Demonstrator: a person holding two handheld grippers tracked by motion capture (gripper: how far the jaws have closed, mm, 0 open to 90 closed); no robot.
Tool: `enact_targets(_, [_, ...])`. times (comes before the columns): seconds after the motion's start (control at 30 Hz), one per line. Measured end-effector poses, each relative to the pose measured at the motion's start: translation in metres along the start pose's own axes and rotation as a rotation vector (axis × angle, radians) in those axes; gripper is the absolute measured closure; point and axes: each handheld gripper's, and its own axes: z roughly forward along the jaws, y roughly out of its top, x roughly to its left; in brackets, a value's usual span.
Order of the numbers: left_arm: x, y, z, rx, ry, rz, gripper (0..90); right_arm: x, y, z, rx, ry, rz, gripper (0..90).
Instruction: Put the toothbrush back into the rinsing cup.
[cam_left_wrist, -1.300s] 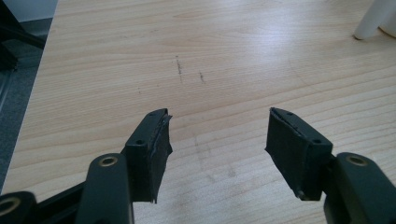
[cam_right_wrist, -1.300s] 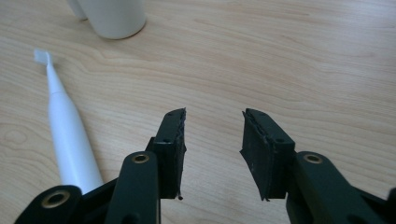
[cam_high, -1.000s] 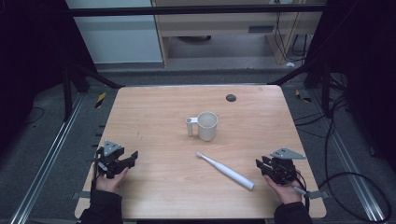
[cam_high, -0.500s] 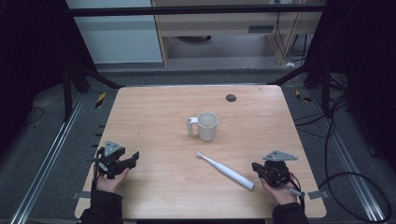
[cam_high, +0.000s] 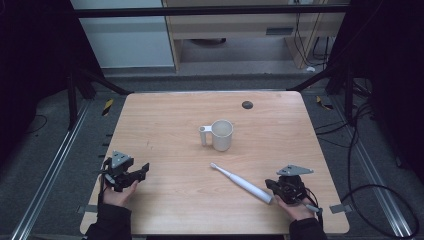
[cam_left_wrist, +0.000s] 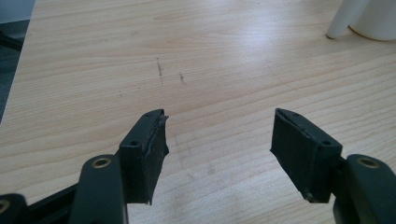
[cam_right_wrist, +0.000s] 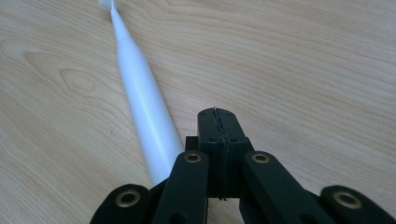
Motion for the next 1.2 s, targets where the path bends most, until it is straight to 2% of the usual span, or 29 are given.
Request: enact_targets(1.2, [-0.002, -0.0004, 0.0006, 0.006, 0.001, 0.013, 34.7, 0.0099, -0.0087, 0.0015, 0.045, 0.043, -0.011, 90.0])
